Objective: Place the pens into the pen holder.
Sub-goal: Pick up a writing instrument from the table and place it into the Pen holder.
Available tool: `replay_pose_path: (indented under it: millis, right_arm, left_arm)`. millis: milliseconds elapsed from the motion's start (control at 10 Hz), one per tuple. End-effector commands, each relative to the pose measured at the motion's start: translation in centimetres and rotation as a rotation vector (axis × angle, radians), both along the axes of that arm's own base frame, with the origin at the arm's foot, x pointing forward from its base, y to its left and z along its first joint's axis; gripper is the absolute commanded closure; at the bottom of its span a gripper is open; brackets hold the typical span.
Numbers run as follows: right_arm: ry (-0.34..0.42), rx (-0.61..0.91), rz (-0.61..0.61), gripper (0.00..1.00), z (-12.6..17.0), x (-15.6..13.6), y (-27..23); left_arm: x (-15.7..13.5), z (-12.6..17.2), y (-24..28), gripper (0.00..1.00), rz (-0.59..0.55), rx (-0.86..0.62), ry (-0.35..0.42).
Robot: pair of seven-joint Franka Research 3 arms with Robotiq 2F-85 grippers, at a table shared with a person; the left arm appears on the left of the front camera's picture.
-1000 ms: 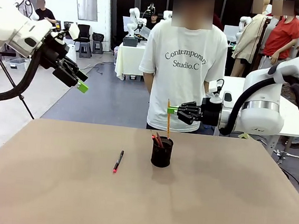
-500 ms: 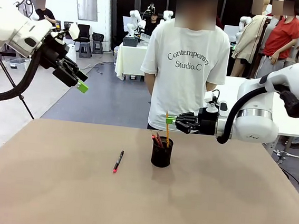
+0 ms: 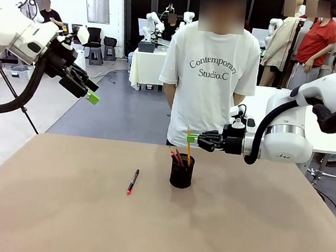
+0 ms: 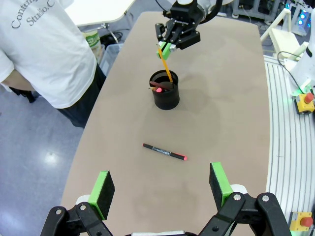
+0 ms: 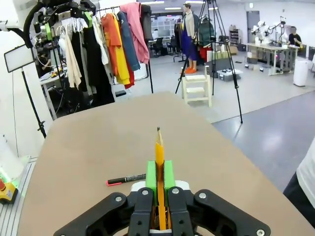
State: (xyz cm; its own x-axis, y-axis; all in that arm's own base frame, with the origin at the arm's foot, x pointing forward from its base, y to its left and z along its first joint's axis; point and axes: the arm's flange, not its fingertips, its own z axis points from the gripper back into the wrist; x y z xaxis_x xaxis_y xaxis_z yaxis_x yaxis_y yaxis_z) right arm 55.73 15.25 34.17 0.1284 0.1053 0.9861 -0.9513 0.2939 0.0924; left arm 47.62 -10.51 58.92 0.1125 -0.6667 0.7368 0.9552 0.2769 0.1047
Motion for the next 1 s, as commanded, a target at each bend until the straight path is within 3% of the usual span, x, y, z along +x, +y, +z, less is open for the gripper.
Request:
replay_pose_path:
  millis: [0,100,200,600,700,900]
  right_arm:
    - [-0.042,-0.001,0.012,1.00,0.14,-0.07,0.20]
    - [-0.042,-0.001,0.012,1.00,0.14,-0.07,0.20]
    - [-0.011,-0.002,0.003,0.82,0.01,-0.01,0.02]
    - [-0.057,-0.016,0.036,0.07,0.09,-0.49,0.11]
    - [-0.063,-0.020,0.047,0.00,0.20,-0.44,0.03]
    - [-0.067,-0.028,0.069,0.00,0.23,-0.76,-0.03]
  left_arm:
    - [-0.13,0.19,0.11,0.00,0.010,0.005,0.002]
    - [-0.13,0.19,0.11,0.00,0.010,0.005,0.002]
    - [-0.13,0.19,0.11,0.00,0.010,0.005,0.002]
    - [-0.13,0.19,0.11,0.00,0.010,0.005,0.002]
    - [-0.13,0.19,0.11,0.00,0.010,0.005,0.002]
    - [-0.13,0.19,0.11,0.00,0.010,0.005,0.002]
